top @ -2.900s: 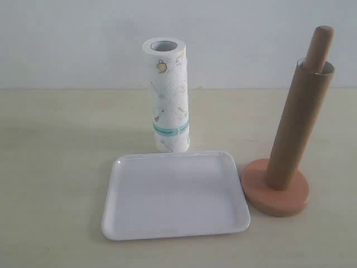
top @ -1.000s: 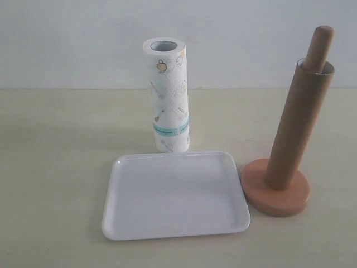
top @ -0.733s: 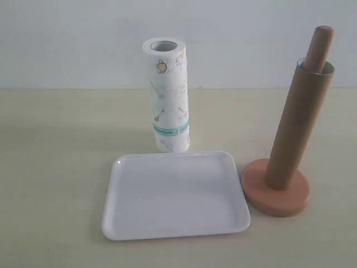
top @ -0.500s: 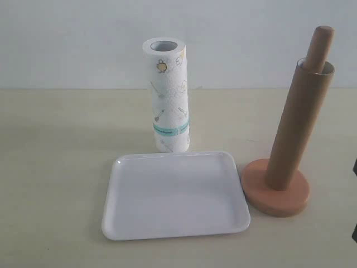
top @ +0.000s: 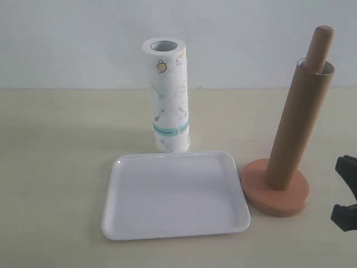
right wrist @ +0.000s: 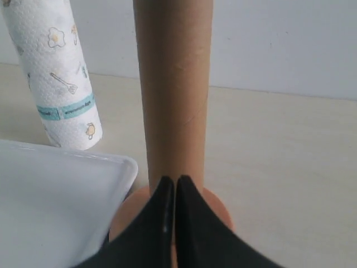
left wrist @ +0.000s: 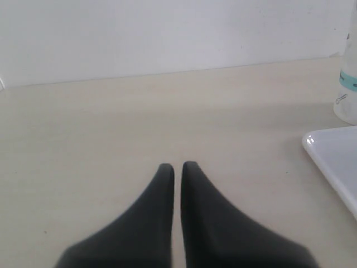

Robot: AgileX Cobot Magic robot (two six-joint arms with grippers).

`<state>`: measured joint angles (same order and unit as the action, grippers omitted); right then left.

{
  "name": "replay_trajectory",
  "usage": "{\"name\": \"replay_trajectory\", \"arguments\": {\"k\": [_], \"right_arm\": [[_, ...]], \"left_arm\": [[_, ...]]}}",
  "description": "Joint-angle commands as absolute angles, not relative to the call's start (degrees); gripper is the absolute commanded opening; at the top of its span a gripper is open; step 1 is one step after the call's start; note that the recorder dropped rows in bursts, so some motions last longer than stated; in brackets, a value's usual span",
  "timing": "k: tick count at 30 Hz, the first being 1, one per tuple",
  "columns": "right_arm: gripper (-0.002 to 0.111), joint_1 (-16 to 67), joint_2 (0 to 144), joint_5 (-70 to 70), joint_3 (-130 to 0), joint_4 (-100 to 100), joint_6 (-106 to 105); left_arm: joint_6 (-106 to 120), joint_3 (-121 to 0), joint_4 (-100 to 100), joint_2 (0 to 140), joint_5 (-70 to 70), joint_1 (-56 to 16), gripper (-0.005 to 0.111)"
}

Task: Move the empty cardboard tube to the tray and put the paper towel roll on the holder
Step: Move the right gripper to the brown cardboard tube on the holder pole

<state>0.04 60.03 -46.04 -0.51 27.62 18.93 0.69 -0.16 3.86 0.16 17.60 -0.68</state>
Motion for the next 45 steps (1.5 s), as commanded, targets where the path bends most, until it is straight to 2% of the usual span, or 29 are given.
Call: {"name": "replay_trajectory", "arguments": {"k": [1, 2, 3, 6, 7, 17, 27, 45], "right_arm": [[0.001, 0.0, 64.0, -48.6, -3.3, 29.3, 21.1], [0.005, 0.0, 64.7, -48.6, -4.0, 30.2, 22.0], [0.014, 0.0, 64.8, -48.4, -4.5, 31.0, 23.3], [0.054, 0.0, 65.3, -47.5, -6.0, 31.3, 25.8], [0.060, 0.0, 65.3, -47.5, -6.3, 31.0, 25.8], [0.061, 0.0, 65.8, -47.5, -7.4, 31.8, 26.3], [0.061, 0.0, 82.4, -51.3, -16.3, 35.2, 25.8], [0.061, 0.0, 88.7, -53.9, -22.4, 39.7, 26.8]], "left_arm": [[1.0, 0.0, 3.6, 0.0, 17.4, -0.6, 0.004], [1.0, 0.0, 3.6, 0.0, 17.4, -0.6, 0.004], [1.0, 0.0, 3.6, 0.0, 17.4, -0.6, 0.004], [1.0, 0.0, 3.6, 0.0, 17.4, -0.6, 0.004], [1.0, 0.0, 3.6, 0.0, 17.4, -0.6, 0.004], [1.0, 0.0, 3.6, 0.0, 17.4, -0.6, 0.004], [1.0, 0.0, 3.6, 0.0, 17.4, -0.6, 0.004], [1.0, 0.0, 3.6, 0.0, 17.4, -0.6, 0.004]]}}
